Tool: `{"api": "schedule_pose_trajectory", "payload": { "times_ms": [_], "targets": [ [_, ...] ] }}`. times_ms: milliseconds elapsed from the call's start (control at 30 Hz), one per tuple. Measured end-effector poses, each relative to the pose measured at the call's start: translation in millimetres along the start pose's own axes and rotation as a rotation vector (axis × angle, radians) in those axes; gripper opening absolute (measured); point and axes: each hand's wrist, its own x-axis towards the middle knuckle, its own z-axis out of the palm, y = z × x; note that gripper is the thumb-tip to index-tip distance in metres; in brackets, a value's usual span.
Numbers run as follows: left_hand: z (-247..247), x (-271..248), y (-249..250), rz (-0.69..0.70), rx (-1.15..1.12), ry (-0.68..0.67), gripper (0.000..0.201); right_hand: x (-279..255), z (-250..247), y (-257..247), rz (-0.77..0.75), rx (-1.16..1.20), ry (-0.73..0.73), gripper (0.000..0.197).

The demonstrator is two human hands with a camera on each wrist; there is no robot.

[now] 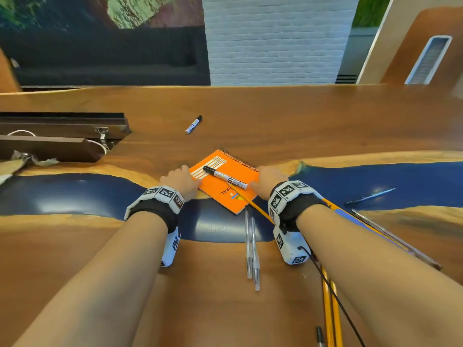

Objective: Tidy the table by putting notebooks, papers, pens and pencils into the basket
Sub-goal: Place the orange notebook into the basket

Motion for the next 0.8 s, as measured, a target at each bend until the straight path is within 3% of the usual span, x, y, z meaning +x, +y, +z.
{"api": "schedule_pose_trajectory", "payload": {
  "times_ms": [133, 333, 433, 533, 600, 667, 800],
  "targets": [
    [-0.5, 6.2, 5.0, 0.002, -0.029, -0.028, 0.045, 13.6, 9.2, -2.3, 0.075, -0.086, -0.021, 0.060],
    [3.1, 9.5, 3.8, -0.053, -0.105, -0.007, 0.053, 14.9, 10.5, -6.3, 0.092, -0.101, 0.011, 0.074],
    [2.6, 6.5, 4.9, -0.065, -0.063, 0.050, 0.054, 11.9, 9.1, -6.4, 0.049, -0.103, 0.074, 0.068],
    [3.7, 5.4, 5.7, -0.094, -0.033, 0.085, 0.043, 8.5, 5.4, -4.2, 0.009, 0.036, 0.114, 0.040],
    [2.9, 3.9, 6.2, -0.080, -0.028, 0.144, 0.037, 6.1, 1.2, -2.8, 0.012, 0.149, 0.124, 0.034],
    [0.1, 3.6, 7.0, 0.023, -0.021, 0.253, 0.035, 3.0, -2.9, -3.5, 0.021, 0.233, 0.187, 0.030],
    [-6.2, 1.7, 15.3, 0.373, -0.065, 0.500, 0.038, -4.9, -8.6, -8.5, -0.031, 0.353, 0.363, 0.026]
  ]
}}
